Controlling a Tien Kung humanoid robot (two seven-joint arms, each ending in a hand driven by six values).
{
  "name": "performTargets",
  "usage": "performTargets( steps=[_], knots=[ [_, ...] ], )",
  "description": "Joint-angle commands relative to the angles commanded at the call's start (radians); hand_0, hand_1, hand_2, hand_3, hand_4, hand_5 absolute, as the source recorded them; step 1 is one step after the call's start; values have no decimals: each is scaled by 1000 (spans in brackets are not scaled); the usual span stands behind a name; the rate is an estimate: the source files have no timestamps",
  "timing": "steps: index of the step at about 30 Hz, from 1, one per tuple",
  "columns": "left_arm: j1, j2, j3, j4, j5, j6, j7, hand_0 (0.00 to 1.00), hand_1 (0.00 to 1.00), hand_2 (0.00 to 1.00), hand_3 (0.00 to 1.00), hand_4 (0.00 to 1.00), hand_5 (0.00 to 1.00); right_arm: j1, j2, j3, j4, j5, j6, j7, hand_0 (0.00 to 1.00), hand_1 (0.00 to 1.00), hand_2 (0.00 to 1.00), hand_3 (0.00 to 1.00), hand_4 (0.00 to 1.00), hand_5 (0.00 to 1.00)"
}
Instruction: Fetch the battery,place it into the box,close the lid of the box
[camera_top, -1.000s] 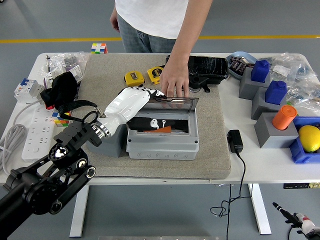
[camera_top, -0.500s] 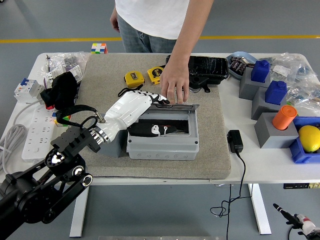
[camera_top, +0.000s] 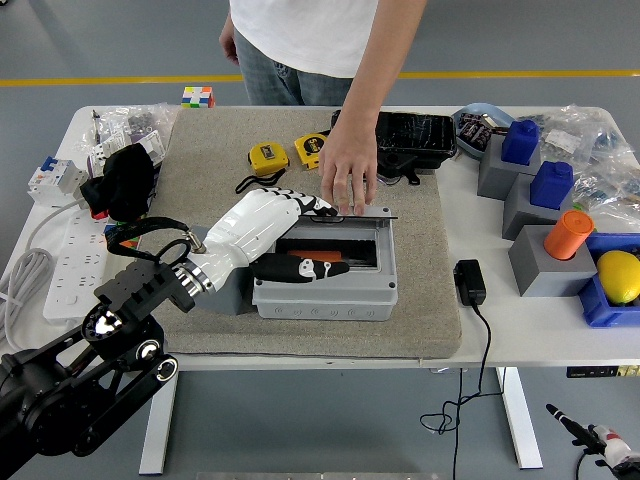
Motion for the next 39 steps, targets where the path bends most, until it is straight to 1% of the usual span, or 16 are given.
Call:
performTargets(
  steps=[6,15,19,23,39],
  knots=[
    [0,2,-1,2,2,-3,2,659,713,689,727,998,998,2,-3,6,1,-2,-1,1,903,883,818,855,998,998],
    [11,11,1,-12,2,-4,3,659,713,689,726,998,998,3,0,6,3,1,0,1,903,883,817,855,998,998],
    [16,18,14,-14,-1,-4,3,662,713,689,727,998,998,2,-1,4,2,1,0,1,902,883,818,855,998,998],
    [22,23,41,-3,-7,-6,1,662,713,689,727,998,998,-3,-3,10,0,-8,0,0,902,883,818,855,998,998],
    [26,23,53,2,-6,-5,0,661,715,687,727,998,998,-5,-1,-6,1,4,0,1,901,883,817,856,998,998]
  ],
)
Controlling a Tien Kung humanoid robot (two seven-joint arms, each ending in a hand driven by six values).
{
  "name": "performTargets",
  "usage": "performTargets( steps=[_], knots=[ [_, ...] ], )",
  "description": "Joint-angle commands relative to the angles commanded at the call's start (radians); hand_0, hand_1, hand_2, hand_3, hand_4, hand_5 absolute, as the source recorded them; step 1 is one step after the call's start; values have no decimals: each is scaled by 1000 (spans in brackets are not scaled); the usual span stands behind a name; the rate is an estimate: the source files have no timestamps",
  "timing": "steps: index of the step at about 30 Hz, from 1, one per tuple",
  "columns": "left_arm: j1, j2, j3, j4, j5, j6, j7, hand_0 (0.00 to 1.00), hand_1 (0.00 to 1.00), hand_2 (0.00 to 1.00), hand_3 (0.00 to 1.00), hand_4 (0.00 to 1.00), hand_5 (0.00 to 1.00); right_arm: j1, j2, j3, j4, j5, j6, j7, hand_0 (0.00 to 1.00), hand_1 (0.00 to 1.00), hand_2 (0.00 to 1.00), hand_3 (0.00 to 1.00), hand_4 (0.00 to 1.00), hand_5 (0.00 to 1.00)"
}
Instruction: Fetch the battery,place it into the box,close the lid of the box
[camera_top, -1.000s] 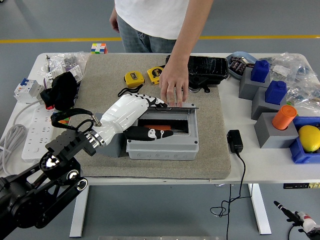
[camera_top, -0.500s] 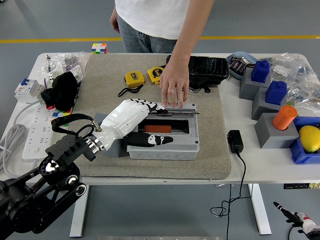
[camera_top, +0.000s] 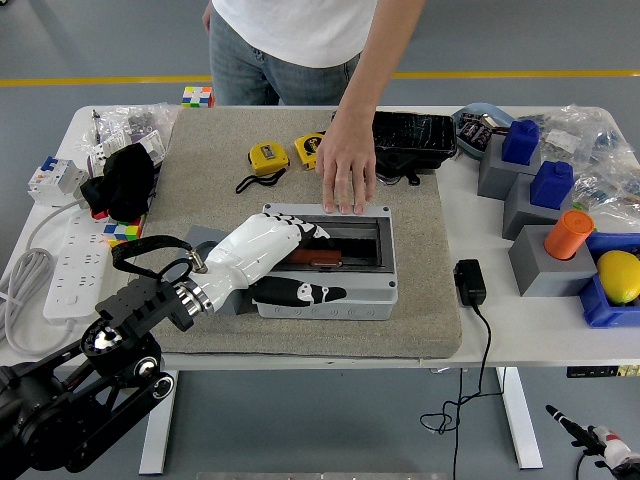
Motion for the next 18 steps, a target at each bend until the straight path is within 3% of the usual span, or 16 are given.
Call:
performTargets(
  steps=[8,9,15,18],
  knots=[
    [-1,-4,-17,-5,-1,11,-8,663,717,689,727,998,998,1,1,3,0,-2,0,0,901,883,818,855,998,998],
    [-1,-8,-31,-5,-1,17,-12,707,732,695,729,998,998,2,2,4,0,-1,0,0,902,883,818,855,998,998],
    [-17,-33,-109,4,-32,23,-44,742,753,714,734,998,998,1,6,7,1,-3,0,0,902,883,818,855,998,998],
    [-30,-56,-165,28,-113,24,-93,742,753,714,734,998,998,0,10,10,2,-5,1,0,902,883,818,855,998,998]
  ],
)
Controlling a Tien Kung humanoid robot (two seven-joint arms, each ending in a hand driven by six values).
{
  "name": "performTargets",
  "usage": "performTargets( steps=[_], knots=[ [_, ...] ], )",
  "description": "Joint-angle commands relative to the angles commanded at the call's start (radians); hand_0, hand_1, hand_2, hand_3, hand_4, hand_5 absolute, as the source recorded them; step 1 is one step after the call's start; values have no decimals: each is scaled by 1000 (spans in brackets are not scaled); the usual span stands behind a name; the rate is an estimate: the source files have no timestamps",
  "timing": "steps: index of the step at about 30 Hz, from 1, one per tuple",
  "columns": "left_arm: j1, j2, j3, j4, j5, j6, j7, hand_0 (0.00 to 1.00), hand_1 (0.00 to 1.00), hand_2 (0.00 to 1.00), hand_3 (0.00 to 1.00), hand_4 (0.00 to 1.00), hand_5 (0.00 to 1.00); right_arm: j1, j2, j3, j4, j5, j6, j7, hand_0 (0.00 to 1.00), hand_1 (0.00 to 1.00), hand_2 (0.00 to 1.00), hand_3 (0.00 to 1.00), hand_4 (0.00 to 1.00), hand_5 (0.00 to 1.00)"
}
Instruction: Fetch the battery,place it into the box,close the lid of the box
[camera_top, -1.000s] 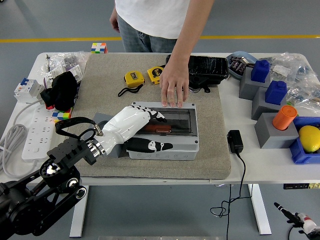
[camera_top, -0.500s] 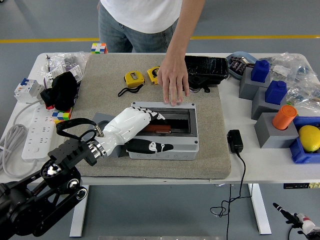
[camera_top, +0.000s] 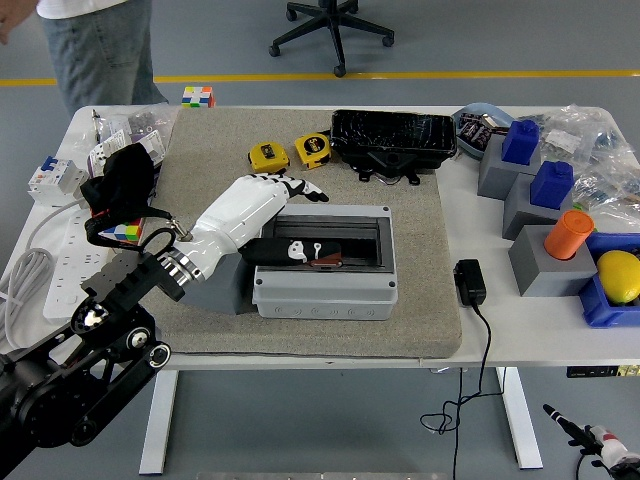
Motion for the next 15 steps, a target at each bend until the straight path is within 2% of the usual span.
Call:
performTargets(
  steps=[2,3,8,9,14,15],
  knots=[
    [-5,-13,-35,11,-53,0,-30,742,753,714,734,998,998,-1,2,5,0,-3,0,0,902,883,818,855,998,998],
    [-6,-17,-50,15,-89,1,-44,782,798,752,749,998,998,-3,3,7,1,-5,0,0,902,883,818,855,998,998],
    [-4,-37,-113,40,-243,-7,-97,782,798,752,749,998,998,-9,4,26,0,-19,0,0,902,883,818,855,998,998],
    [-2,-40,-122,46,-282,-12,-110,806,825,777,772,998,998,-11,5,30,-1,-23,0,0,903,883,818,855,998,998],
    [9,-49,-163,66,-480,-43,-133,806,825,777,772,998,998,-17,7,45,0,-34,0,0,903,883,818,855,998,998],
    [11,-52,-171,70,-525,-55,-133,851,887,840,825,998,998,-17,8,48,0,-36,0,0,902,883,818,855,998,998]
  ],
)
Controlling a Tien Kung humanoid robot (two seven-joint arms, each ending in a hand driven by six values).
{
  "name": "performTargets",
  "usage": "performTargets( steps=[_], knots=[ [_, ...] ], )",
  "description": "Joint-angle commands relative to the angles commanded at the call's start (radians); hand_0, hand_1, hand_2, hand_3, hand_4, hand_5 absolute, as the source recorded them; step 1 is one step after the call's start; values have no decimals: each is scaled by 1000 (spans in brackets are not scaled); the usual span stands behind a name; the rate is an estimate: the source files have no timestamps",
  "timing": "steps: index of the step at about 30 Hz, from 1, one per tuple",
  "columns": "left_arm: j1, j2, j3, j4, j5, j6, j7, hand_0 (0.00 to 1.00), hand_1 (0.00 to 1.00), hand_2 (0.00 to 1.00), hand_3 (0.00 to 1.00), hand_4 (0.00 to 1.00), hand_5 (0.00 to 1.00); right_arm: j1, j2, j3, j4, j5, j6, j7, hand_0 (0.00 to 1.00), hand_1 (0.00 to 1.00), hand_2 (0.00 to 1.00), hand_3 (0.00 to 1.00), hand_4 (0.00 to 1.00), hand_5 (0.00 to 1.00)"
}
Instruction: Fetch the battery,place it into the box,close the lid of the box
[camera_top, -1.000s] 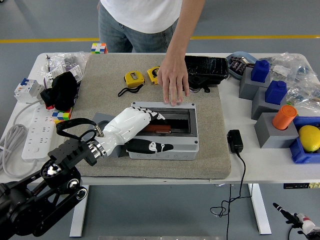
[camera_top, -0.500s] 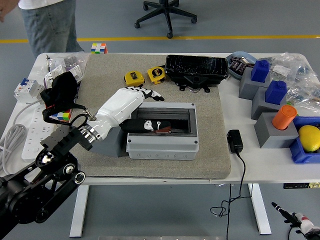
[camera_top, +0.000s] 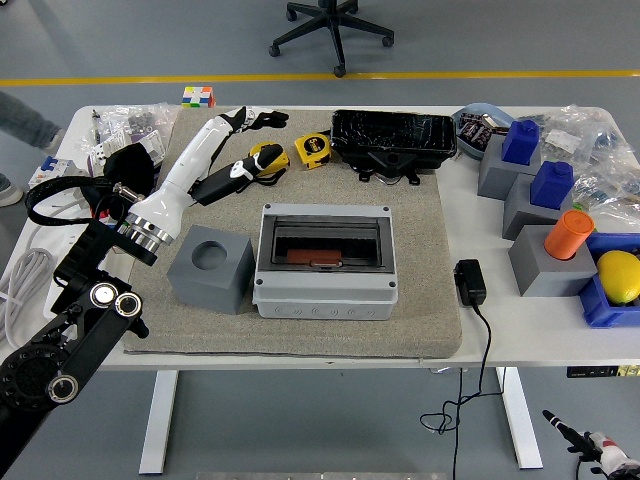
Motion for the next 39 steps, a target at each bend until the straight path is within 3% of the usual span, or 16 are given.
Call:
performTargets(
  steps=[6,7,8,11,12,13,16,21,26,29,30,31,36,37,39],
  knots=[
    [16,-30,-67,24,-151,-111,39,851,887,840,825,998,998,0,3,10,0,-6,2,0,902,883,818,855,998,998],
    [20,-36,-80,28,-173,-126,41,935,971,934,910,998,998,0,3,12,0,-7,2,1,901,882,817,856,998,998],
    [24,-42,-93,31,-200,-140,43,935,971,934,910,998,998,-1,4,14,0,-8,2,1,901,882,817,856,998,998],
    [45,-62,-148,40,-275,-174,44,935,971,934,910,998,998,-6,3,29,-3,-23,0,6,901,882,817,856,998,998],
    [50,-67,-163,43,-298,-181,42,998,998,979,943,998,998,-8,3,41,-3,-34,-4,8,909,885,825,891,998,998],
    [53,-72,-176,45,-322,-185,40,998,998,979,943,998,998,-10,3,57,-3,-48,-7,10,909,885,825,891,998,998],
    [64,-80,-212,48,-390,-196,33,998,998,979,943,998,998,-22,5,147,-3,-126,-19,9,909,885,825,891,998,998],
    [84,-71,-229,39,-382,-182,36,998,998,983,939,998,998,-56,2,277,-3,-228,-34,12,914,897,855,910,998,998],
    [114,-68,-218,28,-309,-117,23,974,993,952,902,998,998,-94,0,380,-3,-306,-51,18,912,901,862,921,998,998],
    [129,-69,-205,25,-287,-77,10,974,993,952,902,998,998,-111,2,408,-3,-323,-71,31,912,901,862,921,998,998],
    [133,-70,-203,23,-268,-70,12,974,993,952,902,998,998,-116,3,415,-3,-325,-76,36,912,901,862,921,998,998],
    [135,-70,-200,19,-251,-64,15,902,951,912,865,998,998,-120,4,418,-3,-322,-79,40,911,901,872,933,998,998],
    [144,-63,-180,-14,-153,-49,35,902,951,912,865,998,998,-138,9,423,-3,-315,-87,49,911,901,872,933,998,998],
    [145,-62,-176,-20,-136,-43,37,873,905,861,849,998,998,-140,10,418,-3,-309,-87,49,916,901,873,934,998,998],
    [147,-60,-171,-28,-119,-30,38,873,905,861,849,998,998,-141,12,383,-3,-274,-89,53,916,901,873,934,998,998]
  ],
)
